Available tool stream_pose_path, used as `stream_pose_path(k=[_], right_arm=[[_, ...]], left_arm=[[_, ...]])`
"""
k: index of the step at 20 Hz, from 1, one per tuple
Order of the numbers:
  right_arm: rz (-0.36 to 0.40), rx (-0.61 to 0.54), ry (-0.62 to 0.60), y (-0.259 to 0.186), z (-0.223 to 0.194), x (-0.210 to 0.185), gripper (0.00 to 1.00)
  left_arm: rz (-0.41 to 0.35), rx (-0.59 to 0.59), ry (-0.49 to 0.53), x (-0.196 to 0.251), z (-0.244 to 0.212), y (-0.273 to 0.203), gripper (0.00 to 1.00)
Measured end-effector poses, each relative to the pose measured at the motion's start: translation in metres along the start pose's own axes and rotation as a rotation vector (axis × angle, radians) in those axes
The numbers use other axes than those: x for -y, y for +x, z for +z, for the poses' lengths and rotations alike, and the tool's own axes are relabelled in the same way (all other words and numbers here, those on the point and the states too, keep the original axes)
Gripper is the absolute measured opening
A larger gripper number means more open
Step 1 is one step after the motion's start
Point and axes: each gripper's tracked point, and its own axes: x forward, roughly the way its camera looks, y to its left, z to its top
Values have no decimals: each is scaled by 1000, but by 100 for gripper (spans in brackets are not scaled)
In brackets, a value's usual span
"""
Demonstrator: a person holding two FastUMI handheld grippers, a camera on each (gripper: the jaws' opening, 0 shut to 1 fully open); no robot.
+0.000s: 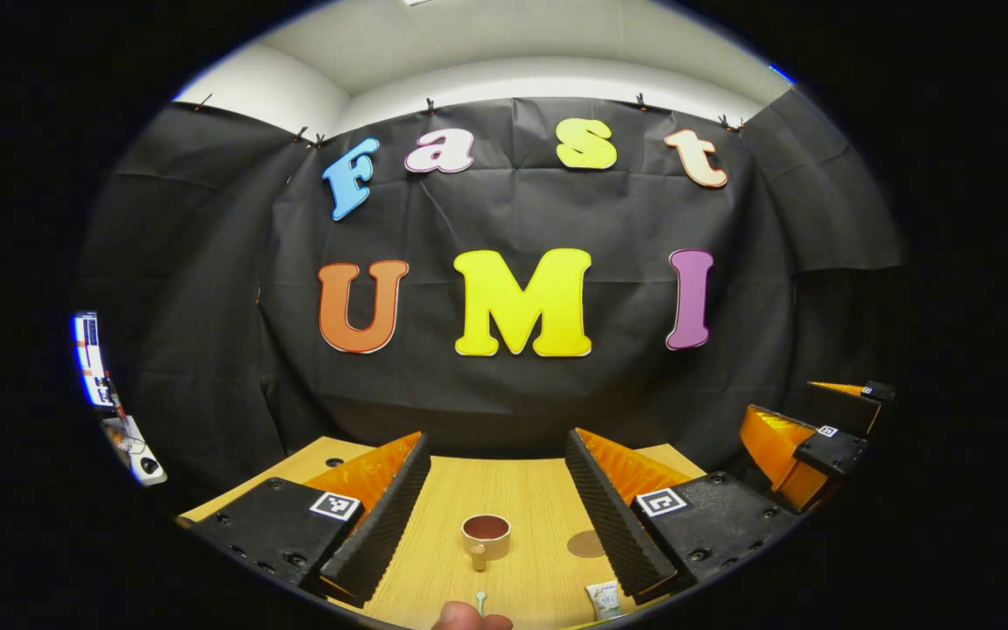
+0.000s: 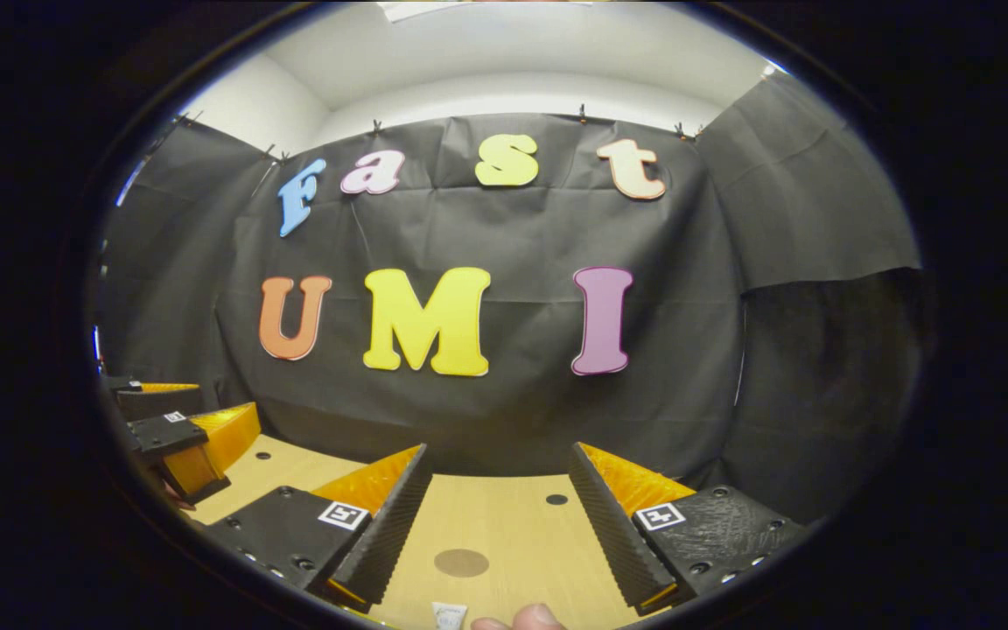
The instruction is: Put the toothbrush and toothpaste on the desktop into the cup, then pick up the cup and place it on the coaster on the desktop.
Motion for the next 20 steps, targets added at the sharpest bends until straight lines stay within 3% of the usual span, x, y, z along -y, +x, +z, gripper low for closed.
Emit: stream_pose_path(k=[13,20], right_arm=[[21,-7,1,8,-3,-3,95],[43,-44,-24,8,-20,-5,97]], left_arm=[[1,-5,6,-1,-7,2,98],[-11,-100,3,-5,-37,4,98]])
